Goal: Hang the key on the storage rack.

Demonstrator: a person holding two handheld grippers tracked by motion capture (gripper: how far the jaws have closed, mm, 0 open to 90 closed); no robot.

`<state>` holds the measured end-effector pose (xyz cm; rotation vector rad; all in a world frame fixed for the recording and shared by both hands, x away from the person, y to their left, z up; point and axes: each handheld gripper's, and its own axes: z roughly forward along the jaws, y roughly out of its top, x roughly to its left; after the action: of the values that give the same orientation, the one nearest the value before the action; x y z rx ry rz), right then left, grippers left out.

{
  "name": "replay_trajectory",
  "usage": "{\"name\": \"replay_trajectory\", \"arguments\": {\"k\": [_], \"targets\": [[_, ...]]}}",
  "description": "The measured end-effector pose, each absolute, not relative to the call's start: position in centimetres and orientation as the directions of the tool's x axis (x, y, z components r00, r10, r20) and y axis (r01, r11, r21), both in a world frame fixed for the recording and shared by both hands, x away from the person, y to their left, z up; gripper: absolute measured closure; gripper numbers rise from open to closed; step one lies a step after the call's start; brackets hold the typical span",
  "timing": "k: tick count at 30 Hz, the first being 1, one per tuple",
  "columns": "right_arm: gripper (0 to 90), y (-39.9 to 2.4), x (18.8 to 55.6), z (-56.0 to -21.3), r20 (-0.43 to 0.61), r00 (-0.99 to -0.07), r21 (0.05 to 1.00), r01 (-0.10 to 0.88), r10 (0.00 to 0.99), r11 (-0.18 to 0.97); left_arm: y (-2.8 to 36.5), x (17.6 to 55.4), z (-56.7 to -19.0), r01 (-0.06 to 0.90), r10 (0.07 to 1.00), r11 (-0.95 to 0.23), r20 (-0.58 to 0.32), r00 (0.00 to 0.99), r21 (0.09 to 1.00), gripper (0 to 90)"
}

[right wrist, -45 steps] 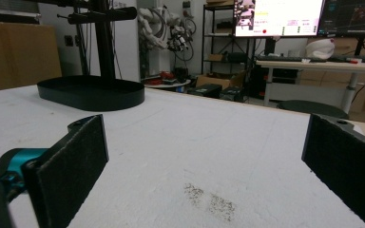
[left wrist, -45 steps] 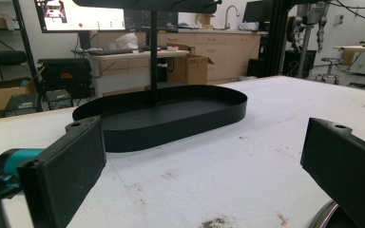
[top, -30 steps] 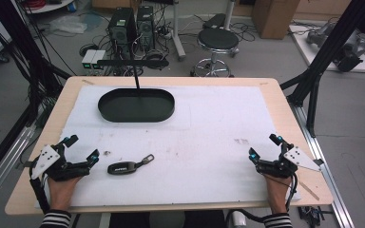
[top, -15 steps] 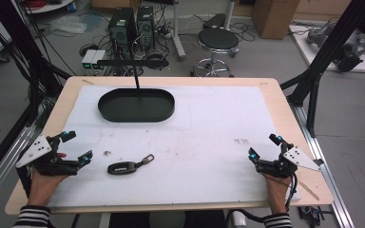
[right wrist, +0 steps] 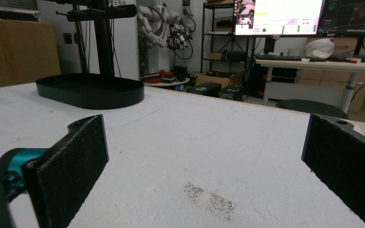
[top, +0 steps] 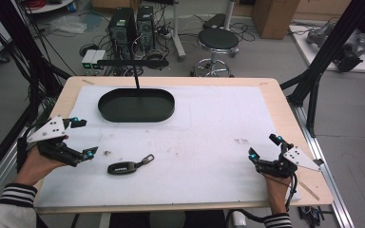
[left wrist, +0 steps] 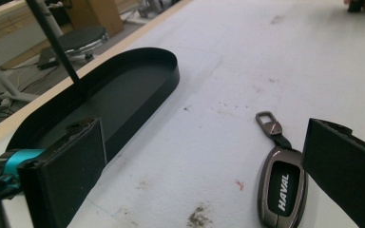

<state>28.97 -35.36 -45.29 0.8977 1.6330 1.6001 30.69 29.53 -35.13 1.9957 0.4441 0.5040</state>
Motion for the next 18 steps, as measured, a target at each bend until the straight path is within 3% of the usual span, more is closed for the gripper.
{"name": "replay_trajectory", "arguments": {"k": [10, 18], "targets": [[0.5, -35.4, 29.0, -45.3, 0.000, -0.537, 1.000, 0.019, 0.843, 0.012, 25.9, 31.6, -34.8, 0.086, 0.329, -0.635, 0.168, 0.929, 0.768, 1.7], [0.5, -35.3, 28.9, -45.3, 0.006, -0.539, 1.000, 0.023, 0.842, 0.008, 23.8, 32.0, -35.0, 0.096, 0.266, -0.704, 0.136, 0.954, 0.704, 1.7]]}}
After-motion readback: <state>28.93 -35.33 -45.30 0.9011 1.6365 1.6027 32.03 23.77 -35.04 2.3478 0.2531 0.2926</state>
